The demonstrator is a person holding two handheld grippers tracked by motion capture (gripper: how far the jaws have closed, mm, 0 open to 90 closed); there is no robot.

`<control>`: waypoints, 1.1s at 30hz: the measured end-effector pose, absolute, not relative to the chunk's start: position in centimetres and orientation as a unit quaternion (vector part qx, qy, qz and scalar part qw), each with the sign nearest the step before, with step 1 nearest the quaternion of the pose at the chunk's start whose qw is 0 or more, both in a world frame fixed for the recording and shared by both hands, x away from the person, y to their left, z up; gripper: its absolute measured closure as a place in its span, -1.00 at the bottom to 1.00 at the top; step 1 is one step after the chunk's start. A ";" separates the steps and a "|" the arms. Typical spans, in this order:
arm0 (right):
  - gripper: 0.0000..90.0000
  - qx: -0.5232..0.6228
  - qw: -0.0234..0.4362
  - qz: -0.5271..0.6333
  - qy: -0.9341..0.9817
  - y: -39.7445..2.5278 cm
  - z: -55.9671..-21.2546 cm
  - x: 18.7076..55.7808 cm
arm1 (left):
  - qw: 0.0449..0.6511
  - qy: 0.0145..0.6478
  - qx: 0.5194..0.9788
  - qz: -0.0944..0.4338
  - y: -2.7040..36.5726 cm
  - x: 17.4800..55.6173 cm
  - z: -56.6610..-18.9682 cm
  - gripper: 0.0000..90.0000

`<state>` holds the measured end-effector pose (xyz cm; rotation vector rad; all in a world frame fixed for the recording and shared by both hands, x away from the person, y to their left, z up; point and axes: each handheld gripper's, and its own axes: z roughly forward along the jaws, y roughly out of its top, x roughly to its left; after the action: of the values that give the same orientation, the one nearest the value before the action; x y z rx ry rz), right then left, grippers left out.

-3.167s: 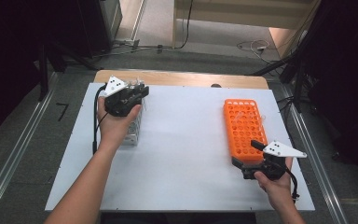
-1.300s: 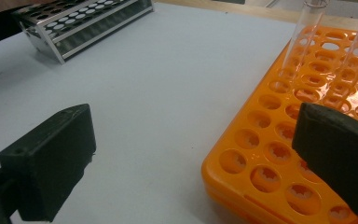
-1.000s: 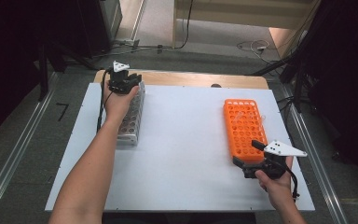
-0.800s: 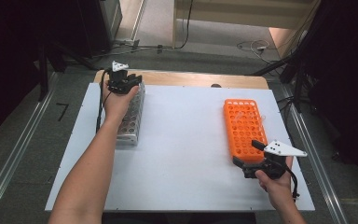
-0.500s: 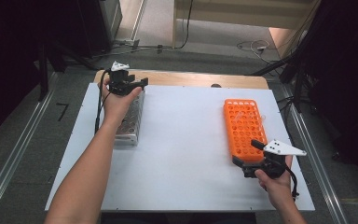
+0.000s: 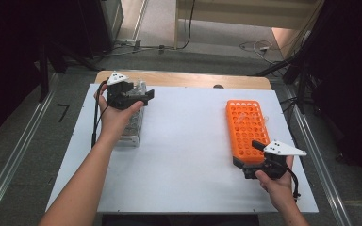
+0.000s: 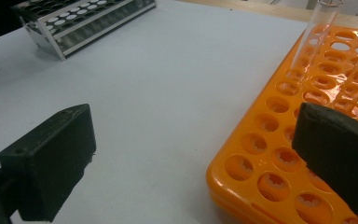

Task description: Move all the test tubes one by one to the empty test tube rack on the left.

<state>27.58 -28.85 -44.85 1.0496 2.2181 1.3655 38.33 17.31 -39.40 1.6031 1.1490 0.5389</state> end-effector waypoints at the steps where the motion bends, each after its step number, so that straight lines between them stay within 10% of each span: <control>1: -1.00 0.369 0.167 0.479 0.778 -28.8 -44.8 27.6 | 0.523 0.477 0.670 0.224 17.2 37.9 -39.3 -0.92; 33: -1.00 0.398 0.174 0.477 0.764 -30.0 -43.9 30.6 | 0.555 0.432 0.672 0.233 15.5 27.3 -40.8 -1.00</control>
<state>30.60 -29.97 -43.93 1.1283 2.1670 1.3528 27.29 15.54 -40.83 1.5875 1.0207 0.5505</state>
